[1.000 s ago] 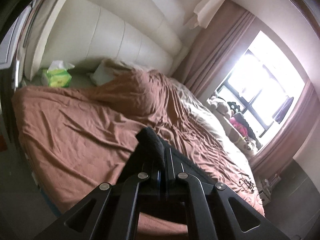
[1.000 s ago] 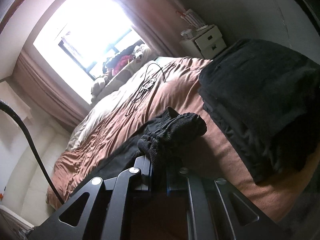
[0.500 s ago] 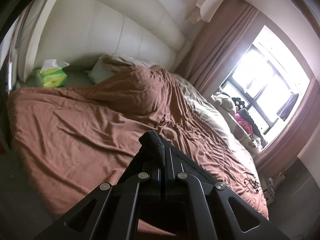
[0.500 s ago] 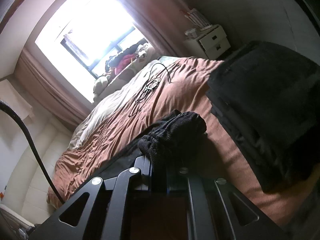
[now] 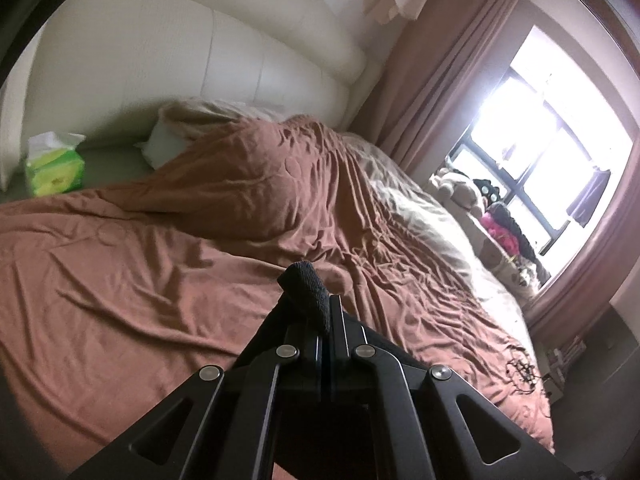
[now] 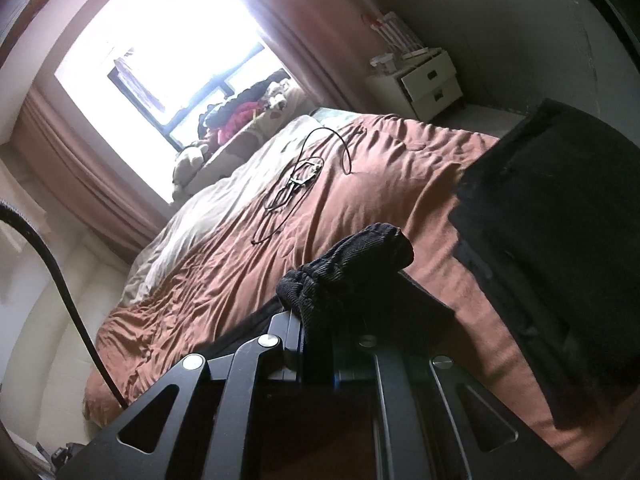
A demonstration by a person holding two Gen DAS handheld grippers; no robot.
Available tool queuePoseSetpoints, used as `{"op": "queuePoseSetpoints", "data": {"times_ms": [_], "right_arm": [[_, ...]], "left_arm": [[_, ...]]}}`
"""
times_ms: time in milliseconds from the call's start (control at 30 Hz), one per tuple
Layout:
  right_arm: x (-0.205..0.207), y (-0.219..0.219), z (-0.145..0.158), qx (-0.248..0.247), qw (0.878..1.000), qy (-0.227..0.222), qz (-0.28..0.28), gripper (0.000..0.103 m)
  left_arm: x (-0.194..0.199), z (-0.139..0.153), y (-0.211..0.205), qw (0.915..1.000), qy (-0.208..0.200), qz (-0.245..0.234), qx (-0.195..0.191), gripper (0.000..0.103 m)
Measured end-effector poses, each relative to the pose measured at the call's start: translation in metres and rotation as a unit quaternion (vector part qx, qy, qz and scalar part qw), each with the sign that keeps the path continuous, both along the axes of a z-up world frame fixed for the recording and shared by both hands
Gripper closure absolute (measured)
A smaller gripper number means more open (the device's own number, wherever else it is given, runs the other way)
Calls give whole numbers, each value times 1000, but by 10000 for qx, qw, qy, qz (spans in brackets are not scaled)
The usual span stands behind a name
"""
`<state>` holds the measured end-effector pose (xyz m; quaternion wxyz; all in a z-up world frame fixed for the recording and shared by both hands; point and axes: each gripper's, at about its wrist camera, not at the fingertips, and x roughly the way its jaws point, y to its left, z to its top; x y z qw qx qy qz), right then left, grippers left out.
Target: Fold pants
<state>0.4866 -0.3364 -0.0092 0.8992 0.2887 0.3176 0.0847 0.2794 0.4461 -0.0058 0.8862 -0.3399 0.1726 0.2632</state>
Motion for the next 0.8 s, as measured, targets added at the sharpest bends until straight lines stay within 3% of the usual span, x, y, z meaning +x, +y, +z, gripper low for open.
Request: {"op": "queuePoseSetpoints", "data": {"times_ms": [500, 800], "right_arm": [[116, 64, -22, -427, 9968, 599, -309, 97], [165, 96, -56, -619, 9902, 1100, -600, 97]], "left_arm": [[135, -59, 44, 9968, 779, 96, -141, 101], [200, -105, 67, 9899, 1388, -11, -289, 101]]}}
